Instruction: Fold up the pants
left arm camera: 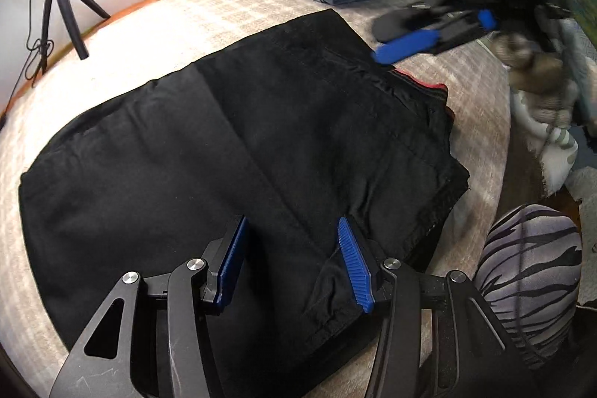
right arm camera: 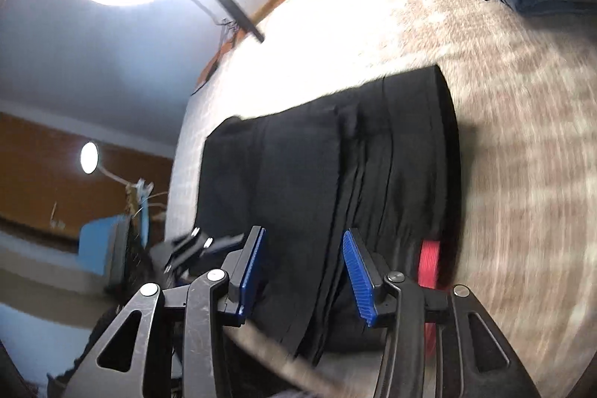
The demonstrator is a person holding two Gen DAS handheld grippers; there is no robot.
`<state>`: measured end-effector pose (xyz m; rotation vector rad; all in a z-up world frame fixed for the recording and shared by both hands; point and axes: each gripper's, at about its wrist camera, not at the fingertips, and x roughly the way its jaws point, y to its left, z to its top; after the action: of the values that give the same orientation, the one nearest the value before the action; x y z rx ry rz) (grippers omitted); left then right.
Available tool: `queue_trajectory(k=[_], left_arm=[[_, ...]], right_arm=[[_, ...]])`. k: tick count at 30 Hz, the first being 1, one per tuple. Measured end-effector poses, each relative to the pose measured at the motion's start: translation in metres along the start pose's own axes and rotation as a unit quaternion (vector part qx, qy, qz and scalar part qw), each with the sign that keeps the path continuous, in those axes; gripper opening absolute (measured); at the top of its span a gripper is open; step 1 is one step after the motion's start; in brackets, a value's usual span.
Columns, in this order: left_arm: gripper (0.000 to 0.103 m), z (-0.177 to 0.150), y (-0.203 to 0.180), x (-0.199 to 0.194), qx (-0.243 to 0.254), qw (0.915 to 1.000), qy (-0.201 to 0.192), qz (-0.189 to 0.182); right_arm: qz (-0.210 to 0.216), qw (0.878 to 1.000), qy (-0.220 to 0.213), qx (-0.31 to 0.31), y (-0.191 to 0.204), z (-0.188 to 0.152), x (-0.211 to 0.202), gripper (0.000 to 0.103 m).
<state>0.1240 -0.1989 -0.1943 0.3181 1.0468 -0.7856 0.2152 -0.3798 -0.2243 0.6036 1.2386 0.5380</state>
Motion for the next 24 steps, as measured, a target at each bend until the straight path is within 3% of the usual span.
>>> queue_trajectory(k=[3,6,9,11,15,19,24], left_arm=[[0.049,0.0,-0.005,0.003,0.012,0.9999,-0.003,0.012],[0.049,-0.001,-0.008,0.006,0.016,0.9997,-0.01,0.019],[0.049,0.001,-0.009,0.006,0.015,0.9996,-0.011,0.02],[0.049,0.0,-0.006,-0.001,-0.002,0.9998,-0.01,0.015],[0.052,-0.015,0.012,-0.04,-0.052,0.9968,-0.046,0.039],[0.052,-0.045,0.05,-0.088,-0.142,0.9832,-0.078,0.084],[0.052,-0.092,0.099,-0.109,-0.275,0.9539,-0.071,0.098]], right_arm=[[-0.017,1.0,-0.015,-0.018,0.011,0.015,0.021,0.044],[-0.053,0.995,-0.026,-0.074,0.033,0.022,0.03,0.044],[-0.083,0.992,-0.01,-0.092,0.039,0.024,0.043,0.044],[-0.11,0.989,0.0,-0.099,0.037,0.024,0.049,0.039],[-0.132,0.985,-0.021,-0.112,0.046,0.022,0.035,0.042],[-0.13,0.981,-0.043,-0.137,0.071,0.018,0.017,0.044],[-0.104,0.978,-0.039,-0.179,0.124,0.016,0.024,0.056]])
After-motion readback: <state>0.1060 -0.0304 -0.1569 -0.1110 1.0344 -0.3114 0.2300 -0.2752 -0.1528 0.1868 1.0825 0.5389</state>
